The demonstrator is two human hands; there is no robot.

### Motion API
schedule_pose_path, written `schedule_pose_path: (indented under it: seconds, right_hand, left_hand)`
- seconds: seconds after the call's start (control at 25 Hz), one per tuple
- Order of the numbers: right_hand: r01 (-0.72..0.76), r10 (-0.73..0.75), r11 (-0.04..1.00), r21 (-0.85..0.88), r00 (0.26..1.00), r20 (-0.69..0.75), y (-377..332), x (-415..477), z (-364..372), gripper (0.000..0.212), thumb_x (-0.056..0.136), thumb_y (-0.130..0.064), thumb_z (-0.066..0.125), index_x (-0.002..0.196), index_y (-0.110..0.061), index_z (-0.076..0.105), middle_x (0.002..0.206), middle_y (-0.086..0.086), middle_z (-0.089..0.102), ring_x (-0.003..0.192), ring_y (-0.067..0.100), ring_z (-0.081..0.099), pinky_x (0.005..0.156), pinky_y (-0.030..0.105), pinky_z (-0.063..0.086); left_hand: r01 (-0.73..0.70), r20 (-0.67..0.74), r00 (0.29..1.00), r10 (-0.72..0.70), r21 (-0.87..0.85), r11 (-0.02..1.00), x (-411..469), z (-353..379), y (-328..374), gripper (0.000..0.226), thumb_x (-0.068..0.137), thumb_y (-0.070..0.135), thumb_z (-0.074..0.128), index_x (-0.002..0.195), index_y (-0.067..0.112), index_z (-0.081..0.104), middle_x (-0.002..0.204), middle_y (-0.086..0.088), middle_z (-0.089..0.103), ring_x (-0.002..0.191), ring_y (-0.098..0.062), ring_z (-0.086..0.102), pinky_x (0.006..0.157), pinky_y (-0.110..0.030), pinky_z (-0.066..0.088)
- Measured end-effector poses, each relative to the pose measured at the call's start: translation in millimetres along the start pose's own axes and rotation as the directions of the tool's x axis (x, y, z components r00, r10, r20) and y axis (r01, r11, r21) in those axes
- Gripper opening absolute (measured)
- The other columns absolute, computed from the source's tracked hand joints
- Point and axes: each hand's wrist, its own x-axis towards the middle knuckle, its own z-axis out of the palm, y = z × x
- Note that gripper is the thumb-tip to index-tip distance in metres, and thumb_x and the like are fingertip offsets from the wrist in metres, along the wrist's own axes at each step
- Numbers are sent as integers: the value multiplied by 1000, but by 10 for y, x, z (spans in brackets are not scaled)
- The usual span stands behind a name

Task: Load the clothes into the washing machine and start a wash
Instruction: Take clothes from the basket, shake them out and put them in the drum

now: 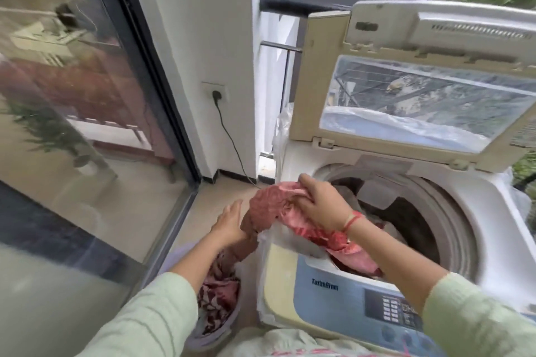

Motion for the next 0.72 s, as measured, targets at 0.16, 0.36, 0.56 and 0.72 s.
schedule_pose_path:
  seconds: [0.16,0.36,0.56,0.72]
  right_hand:
    - [297,-123,884,362,893,-433,-255,-75,-1037,8,88,2,54,89,-1,47,80,-17,68,72,-9,63,58,8,43]
    - [-14,-245,947,-322,619,-747,668,-728,-1615,32,91,-15,55,122,-9,48,78,6,69,58,14,61,57,24,46]
    - [-174,303,745,-644,948,94,2142,-1062,-981,52,83,-38,33,133,-27,44,114,9,58,100,31,61,87,44,52]
    - [-214,506,806,-551,732,457,2137,-723,-600,28,89,-15,52,114,-20,63,118,7,59,116,29,54,94,37,46]
  left_hand:
    - [-262,-205,958,200,-345,901,11,90,282,61,72,15,65,126,38,47,110,10,61,102,-16,59,77,-23,50]
    - [-474,-557,824,104,-577,665,-137,-317,910,25,70,19,62,93,28,58,75,2,66,66,-20,61,64,-48,55]
    - [-480,-425,786,450,41,877,-736,-271,1712,53,73,8,60,122,27,49,111,0,58,99,-19,58,82,-34,50]
    - [-445,103,895,435,108,889,-639,-10,1456,64,78,44,62,137,33,39,143,3,36,134,-17,33,115,-48,20]
